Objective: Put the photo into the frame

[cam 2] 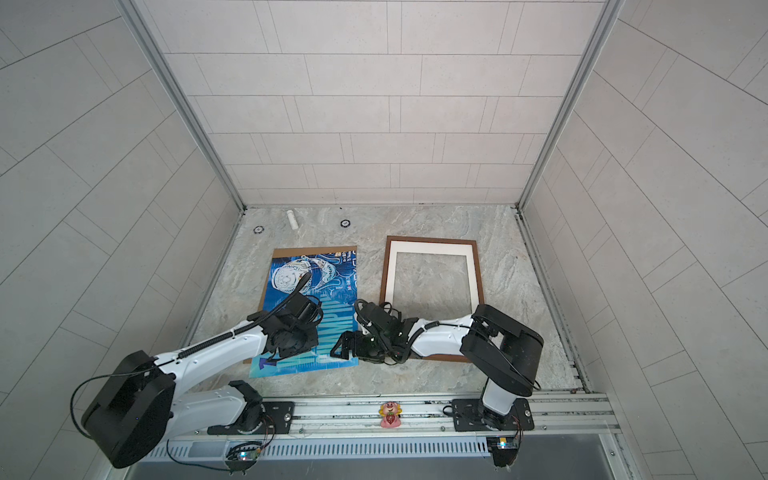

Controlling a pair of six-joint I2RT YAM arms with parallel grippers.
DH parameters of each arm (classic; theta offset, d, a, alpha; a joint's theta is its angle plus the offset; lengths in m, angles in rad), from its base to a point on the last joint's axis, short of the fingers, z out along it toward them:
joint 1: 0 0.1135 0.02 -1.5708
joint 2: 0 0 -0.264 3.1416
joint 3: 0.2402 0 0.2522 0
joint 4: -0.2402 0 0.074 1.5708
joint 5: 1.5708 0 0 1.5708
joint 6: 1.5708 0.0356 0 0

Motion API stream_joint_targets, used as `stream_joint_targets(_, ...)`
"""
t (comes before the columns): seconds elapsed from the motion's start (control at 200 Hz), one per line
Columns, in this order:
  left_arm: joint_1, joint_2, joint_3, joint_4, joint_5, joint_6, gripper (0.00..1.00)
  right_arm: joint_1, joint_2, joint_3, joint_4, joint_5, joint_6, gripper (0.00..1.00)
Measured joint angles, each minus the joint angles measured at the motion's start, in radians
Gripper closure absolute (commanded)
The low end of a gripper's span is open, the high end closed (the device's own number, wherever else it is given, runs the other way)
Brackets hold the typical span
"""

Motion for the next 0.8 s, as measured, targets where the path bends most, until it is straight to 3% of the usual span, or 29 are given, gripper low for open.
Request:
stream_joint_targets(0.215, 0.005, -0.004, -0.007, 0.022, 0.021, 0.004, 0.97, -0.003, 0.016, -0.024, 0.093, -0.016, 0.055, 0.11)
stream_joint_targets(0.801, 0.011, 0.010, -0.016, 0.094, 0.075, 0.011, 0.97, -0.004, 0.000, 0.092, -0.047, 0.031, -0.050, 0.17)
